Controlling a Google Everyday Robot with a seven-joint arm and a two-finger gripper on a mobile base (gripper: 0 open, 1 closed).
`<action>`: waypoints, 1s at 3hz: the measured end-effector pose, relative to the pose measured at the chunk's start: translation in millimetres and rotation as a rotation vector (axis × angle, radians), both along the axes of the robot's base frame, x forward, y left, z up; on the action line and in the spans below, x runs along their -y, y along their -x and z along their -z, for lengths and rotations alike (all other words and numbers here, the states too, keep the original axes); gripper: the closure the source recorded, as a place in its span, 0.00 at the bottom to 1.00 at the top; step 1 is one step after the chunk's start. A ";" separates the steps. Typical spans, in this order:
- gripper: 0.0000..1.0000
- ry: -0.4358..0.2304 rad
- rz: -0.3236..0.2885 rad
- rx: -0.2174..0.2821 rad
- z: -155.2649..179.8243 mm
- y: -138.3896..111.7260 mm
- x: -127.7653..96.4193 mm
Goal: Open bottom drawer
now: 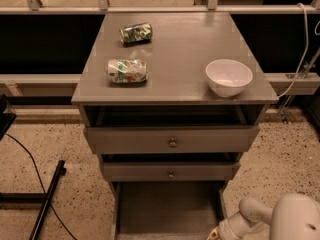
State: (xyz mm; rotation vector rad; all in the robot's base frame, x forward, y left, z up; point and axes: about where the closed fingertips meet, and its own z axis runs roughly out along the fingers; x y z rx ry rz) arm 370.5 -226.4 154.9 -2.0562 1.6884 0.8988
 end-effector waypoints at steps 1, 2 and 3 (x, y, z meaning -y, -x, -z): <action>1.00 -0.099 0.046 0.115 -34.9 -7.5 -0.4; 1.00 -0.207 0.106 0.300 -102.5 -28.3 16.1; 1.00 -0.249 0.143 0.375 -134.0 -37.6 29.0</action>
Offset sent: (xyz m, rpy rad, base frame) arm 0.0477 -0.0352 0.1650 0.2851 -0.4670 -0.1470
